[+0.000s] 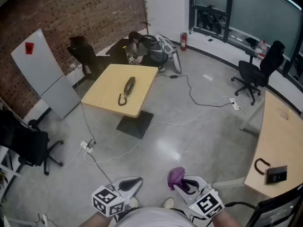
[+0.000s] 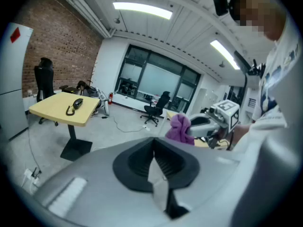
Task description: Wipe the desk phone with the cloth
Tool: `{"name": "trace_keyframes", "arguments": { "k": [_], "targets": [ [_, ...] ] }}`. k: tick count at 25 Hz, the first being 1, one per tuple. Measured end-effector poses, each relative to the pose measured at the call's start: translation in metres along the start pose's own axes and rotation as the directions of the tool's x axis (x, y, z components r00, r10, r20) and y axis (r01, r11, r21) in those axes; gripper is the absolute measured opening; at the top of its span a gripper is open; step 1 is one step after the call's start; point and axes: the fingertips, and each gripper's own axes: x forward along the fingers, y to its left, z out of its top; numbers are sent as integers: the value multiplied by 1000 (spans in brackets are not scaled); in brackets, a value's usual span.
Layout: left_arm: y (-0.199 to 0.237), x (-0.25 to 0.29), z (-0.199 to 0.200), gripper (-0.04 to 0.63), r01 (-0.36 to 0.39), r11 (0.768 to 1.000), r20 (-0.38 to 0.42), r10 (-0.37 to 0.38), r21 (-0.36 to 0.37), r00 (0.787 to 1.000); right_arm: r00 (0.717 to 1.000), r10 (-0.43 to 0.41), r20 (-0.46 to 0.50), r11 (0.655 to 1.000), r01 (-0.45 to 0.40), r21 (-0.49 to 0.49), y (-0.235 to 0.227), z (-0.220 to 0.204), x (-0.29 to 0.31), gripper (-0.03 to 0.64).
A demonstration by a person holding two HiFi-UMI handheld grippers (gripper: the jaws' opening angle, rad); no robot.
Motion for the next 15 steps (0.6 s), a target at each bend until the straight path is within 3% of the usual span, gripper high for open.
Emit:
{"name": "trace_keyframes", "arguments": {
  "k": [5, 15],
  "targets": [
    [11, -25, 6, 6, 7, 999, 30, -8, 35, 1000, 1000, 3, 25, 1000, -4, 19, 20, 22, 22, 86],
    [56, -88, -17, 41, 7, 1000, 42, -6, -16, 999, 1000, 14, 3, 999, -14, 39, 65, 58, 73, 87]
  ]
}}
